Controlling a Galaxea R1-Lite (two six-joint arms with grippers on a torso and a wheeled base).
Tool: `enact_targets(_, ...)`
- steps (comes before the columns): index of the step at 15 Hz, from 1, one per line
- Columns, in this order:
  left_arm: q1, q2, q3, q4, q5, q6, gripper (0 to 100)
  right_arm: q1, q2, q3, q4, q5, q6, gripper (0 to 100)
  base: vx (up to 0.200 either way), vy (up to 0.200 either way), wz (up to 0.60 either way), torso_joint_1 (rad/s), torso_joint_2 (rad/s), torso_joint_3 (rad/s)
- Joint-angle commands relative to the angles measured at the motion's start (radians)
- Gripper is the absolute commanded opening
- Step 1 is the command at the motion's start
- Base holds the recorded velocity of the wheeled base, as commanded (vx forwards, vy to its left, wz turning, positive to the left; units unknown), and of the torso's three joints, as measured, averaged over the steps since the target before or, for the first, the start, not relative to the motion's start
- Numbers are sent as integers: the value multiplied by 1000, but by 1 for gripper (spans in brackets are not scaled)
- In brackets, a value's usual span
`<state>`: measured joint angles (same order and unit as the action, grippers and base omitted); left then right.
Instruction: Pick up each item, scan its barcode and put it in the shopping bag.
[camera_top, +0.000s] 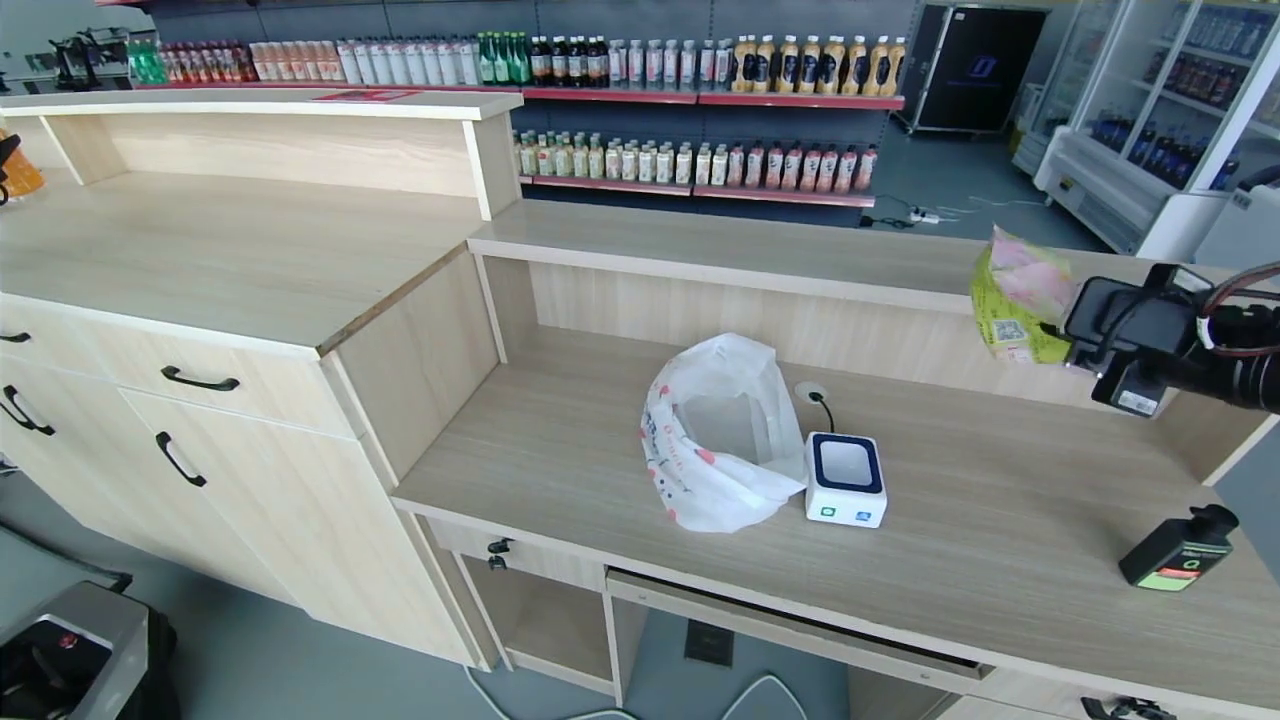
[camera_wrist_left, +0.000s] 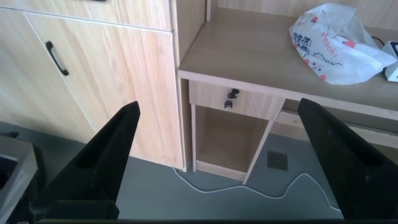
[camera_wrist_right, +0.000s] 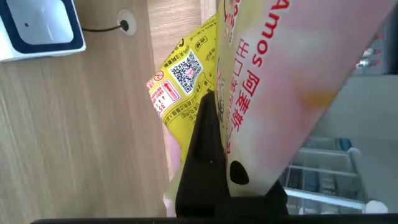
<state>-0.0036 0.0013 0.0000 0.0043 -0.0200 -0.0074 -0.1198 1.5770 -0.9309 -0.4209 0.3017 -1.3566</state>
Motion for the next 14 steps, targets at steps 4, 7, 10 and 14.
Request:
enact_targets(4,1,0,0,0,0,0,100,-184,101,4,2,335,-414,0,0,0,0,0,0,0)
enact_targets(7,1,0,0,0,0,0,100,-244,164,-6,4,448,-616,0,0,0,0,0,0,0)
enact_targets(10,1,0,0,0,0,0,100,-293,202,0,5,519,-745,0,0,0,0,0,0,0)
enact_targets(14,1,0,0,0,0,0,100,-299,238,-34,100,591,-874,0,0,0,0,0,0,0)
